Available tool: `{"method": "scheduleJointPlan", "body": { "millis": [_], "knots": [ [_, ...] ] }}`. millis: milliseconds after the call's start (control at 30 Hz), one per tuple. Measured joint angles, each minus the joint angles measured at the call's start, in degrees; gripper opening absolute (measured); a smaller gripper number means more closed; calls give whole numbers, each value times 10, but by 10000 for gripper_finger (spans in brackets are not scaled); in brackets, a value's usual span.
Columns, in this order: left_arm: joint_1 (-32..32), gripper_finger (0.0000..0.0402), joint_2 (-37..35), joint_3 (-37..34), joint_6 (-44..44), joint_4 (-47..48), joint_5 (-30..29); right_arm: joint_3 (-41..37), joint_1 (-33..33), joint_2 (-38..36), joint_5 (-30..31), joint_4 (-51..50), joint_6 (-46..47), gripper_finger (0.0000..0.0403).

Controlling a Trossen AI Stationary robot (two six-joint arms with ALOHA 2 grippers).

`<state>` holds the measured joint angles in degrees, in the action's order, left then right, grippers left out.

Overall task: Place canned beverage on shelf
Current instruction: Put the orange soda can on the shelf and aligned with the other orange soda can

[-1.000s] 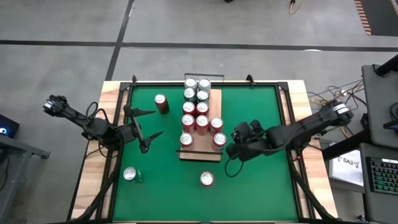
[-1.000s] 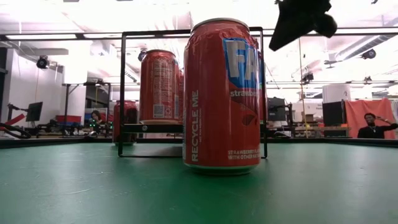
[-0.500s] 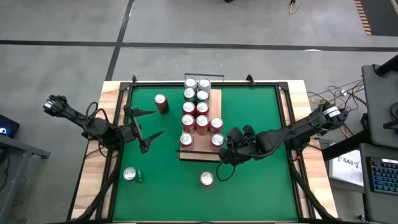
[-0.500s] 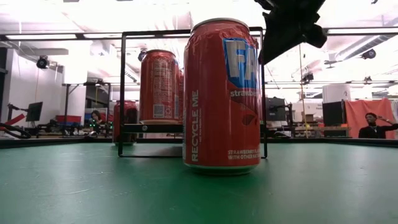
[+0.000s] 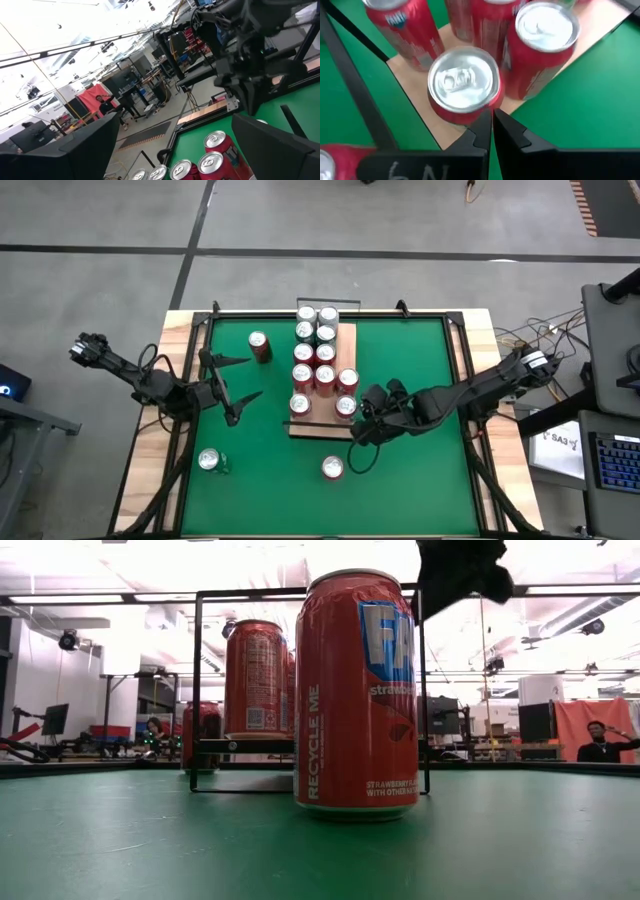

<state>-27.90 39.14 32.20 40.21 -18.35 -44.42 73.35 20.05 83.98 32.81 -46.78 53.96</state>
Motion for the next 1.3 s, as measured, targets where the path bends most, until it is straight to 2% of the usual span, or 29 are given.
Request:
{"method": "scheduleJointPlan", "body": {
  "millis": [100,300,533,700,1300],
  "knots": [
    [0,370,0,0,0,0,0,39,-9,-2,2,-31,-23,9],
    [0,370,0,0,0,0,0,102,-40,13,-10,-28,-120,9],
    [0,370,0,0,0,0,0,136,-87,64,-114,-18,-205,9],
    [0,370,0,0,1,2,0,148,-100,95,-161,-18,-233,9],
    [0,370,0,0,3,4,0,149,-102,114,-160,-19,-243,9]
  ]
}}
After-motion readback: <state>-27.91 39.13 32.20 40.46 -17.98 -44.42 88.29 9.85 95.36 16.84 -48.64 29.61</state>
